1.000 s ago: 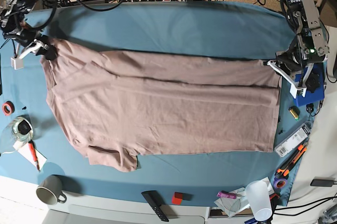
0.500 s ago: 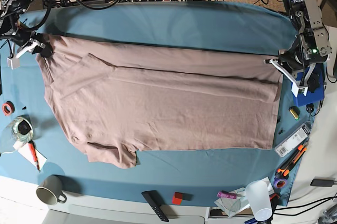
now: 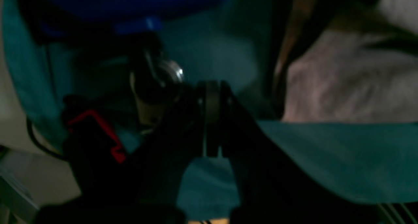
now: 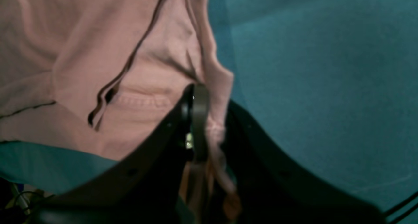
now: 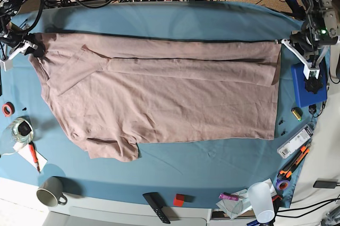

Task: Fold the T-shirt properly
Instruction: 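Pull the folded edge outward with both grippers to flatten the shirt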

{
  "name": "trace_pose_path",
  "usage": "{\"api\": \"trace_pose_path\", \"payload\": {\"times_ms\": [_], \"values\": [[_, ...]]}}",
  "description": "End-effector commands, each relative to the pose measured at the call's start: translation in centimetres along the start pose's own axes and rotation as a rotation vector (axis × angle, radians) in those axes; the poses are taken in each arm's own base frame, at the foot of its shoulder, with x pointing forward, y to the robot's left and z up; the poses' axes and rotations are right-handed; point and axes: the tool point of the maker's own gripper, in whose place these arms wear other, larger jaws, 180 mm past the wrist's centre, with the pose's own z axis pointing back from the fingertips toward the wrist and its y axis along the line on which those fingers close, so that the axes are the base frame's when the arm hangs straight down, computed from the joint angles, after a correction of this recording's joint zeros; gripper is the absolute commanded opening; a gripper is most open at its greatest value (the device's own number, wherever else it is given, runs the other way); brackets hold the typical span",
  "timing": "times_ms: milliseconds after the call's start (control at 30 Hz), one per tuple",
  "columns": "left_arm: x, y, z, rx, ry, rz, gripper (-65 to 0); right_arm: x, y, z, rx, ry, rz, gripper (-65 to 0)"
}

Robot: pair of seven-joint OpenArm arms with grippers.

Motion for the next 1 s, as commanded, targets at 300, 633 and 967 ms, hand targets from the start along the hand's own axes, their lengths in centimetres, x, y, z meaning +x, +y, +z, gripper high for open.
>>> {"api": "trace_pose_path", "payload": {"times_ms": [300, 633, 967], "values": [[1.7, -0.5, 0.8, -0.037, -0.069, -0.009, -65.0, 2.3, 0.2, 1.1, 0.008, -0.065, 0.024, -65.0], [4.1, -2.9, 1.5, -0.160, -0.191, -0.018, -38.5, 2.3, 0.2, 1.1, 0.008, -0.065, 0.024, -65.0], [4.1, -6.4, 0.3, -0.248, -0.179, 0.137, -39.0, 2.2, 0.1, 1.1, 0.008, -0.064, 0.024, -65.0]]}}
